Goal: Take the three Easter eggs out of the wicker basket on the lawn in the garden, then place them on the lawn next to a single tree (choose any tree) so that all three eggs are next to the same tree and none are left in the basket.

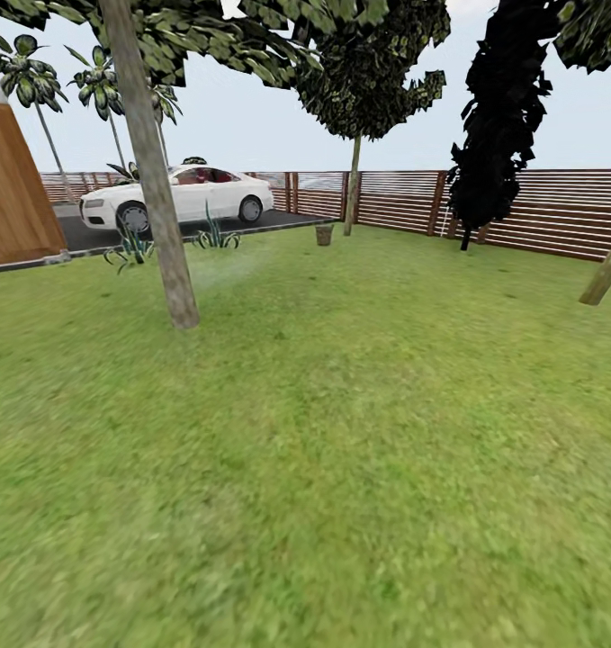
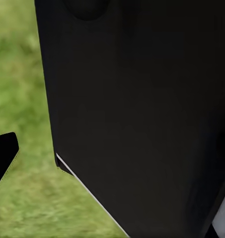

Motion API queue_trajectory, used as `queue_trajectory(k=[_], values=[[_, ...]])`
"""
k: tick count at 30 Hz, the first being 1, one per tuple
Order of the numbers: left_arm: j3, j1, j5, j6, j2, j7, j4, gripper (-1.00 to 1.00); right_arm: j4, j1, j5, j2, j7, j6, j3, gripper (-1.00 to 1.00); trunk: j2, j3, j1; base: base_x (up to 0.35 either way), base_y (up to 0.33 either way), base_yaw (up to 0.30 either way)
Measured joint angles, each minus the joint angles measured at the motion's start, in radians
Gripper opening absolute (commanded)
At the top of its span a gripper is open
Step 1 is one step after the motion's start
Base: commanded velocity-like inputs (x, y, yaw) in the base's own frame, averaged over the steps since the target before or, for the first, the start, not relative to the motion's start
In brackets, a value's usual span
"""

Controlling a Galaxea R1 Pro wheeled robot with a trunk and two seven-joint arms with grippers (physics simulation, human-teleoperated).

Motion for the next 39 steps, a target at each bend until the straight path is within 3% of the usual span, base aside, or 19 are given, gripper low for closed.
queue_trajectory(k=[39], values=[[0.000, 0.000, 0.000, 0.000, 0.000, 0.000, 0.000, 1.00, 0.002, 0.000, 0.001, 0.002, -0.001, -0.001, -0.002, 1.00, 0.000, -0.006, 0.000, 0.340, 0.000, -0.021]])
